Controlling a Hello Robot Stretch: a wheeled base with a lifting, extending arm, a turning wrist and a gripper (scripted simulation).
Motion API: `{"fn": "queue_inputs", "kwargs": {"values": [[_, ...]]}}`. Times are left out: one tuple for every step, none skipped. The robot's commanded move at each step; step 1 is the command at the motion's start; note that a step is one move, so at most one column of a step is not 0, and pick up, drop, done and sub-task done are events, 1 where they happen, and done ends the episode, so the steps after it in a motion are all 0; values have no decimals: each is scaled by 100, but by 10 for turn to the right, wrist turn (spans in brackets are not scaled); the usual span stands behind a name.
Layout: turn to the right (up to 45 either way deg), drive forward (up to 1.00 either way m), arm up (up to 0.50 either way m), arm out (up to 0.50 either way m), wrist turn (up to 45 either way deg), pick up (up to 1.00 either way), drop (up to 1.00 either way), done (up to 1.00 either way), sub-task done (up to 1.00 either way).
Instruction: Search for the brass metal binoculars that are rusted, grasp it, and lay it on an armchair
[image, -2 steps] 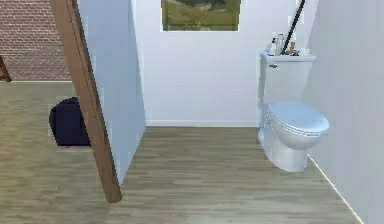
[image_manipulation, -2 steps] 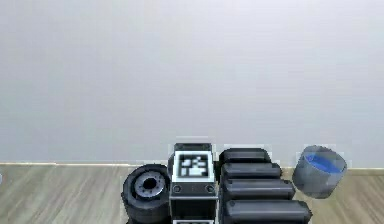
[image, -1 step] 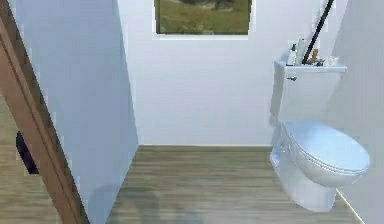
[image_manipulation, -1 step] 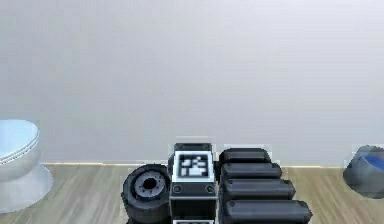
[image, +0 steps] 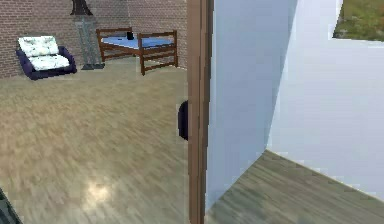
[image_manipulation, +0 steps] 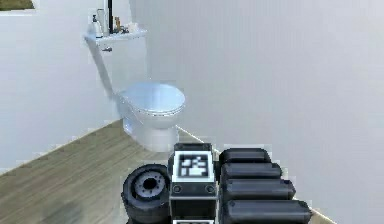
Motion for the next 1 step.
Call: {"fn": "queue_inputs", "kwargs": {"values": [[0, 75, 0, 0, 0, 0, 0, 0, 0]]}}
